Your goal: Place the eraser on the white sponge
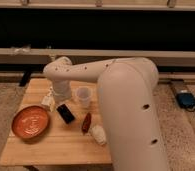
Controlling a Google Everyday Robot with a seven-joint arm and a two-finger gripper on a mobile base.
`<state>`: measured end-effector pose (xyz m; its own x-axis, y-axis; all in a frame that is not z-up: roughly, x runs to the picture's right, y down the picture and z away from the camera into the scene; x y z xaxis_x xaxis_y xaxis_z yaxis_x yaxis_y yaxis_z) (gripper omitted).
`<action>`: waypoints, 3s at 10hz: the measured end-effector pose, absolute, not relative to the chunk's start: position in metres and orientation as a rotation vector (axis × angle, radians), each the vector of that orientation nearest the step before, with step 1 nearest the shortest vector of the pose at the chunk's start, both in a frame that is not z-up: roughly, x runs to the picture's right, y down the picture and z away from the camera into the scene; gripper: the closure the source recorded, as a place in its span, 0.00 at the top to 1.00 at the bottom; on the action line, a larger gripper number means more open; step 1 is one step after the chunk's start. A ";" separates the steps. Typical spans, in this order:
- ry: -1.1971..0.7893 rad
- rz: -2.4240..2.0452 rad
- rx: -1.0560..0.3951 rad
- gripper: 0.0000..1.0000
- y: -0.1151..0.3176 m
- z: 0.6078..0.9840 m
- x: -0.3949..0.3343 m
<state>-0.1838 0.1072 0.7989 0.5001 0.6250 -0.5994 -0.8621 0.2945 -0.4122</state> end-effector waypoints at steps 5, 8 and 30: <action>0.398 0.967 -0.760 0.80 0.129 0.843 -0.190; 0.401 0.942 -0.736 0.80 0.132 0.854 -0.192; 0.439 0.955 -0.669 0.00 0.096 0.767 -0.141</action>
